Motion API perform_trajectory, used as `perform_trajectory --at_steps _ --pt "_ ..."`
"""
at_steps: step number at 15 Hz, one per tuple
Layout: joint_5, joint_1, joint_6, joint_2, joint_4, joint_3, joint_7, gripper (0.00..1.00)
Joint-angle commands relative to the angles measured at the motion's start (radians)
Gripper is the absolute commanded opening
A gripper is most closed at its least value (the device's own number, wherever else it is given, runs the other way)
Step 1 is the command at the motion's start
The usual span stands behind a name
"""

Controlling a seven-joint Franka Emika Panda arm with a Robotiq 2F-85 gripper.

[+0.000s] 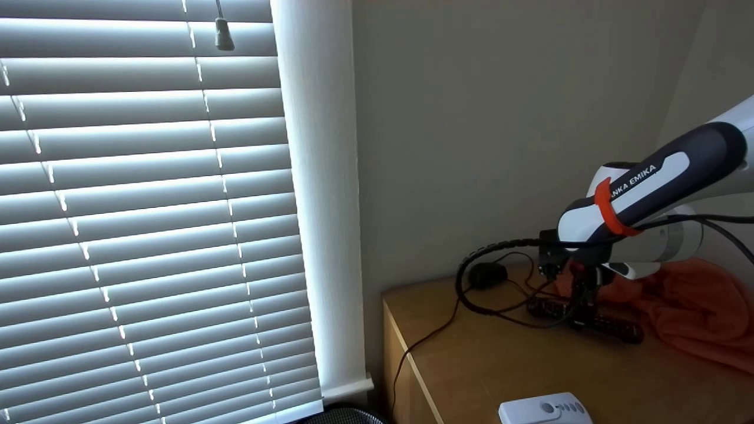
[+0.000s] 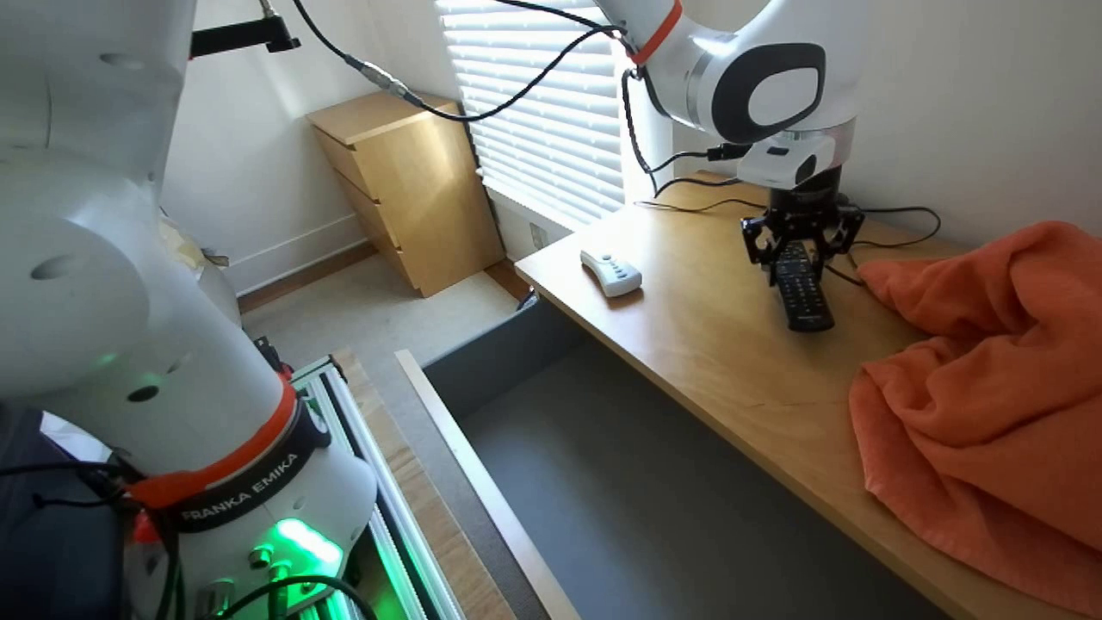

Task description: Turn the black remote making it face the wall

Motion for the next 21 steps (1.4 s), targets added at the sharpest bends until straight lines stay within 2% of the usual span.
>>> perform_trajectory --at_steps 1,12,21 --pt "-0.031 0.026 -0.016 -0.02 -0.042 -0.013 0.173 0.31" --pt "-0.033 0.016 -0.101 -0.039 -0.045 0.019 0.465 0.31" --pt "-0.022 0.002 -0.112 -0.029 -0.026 0.05 0.669 0.31"
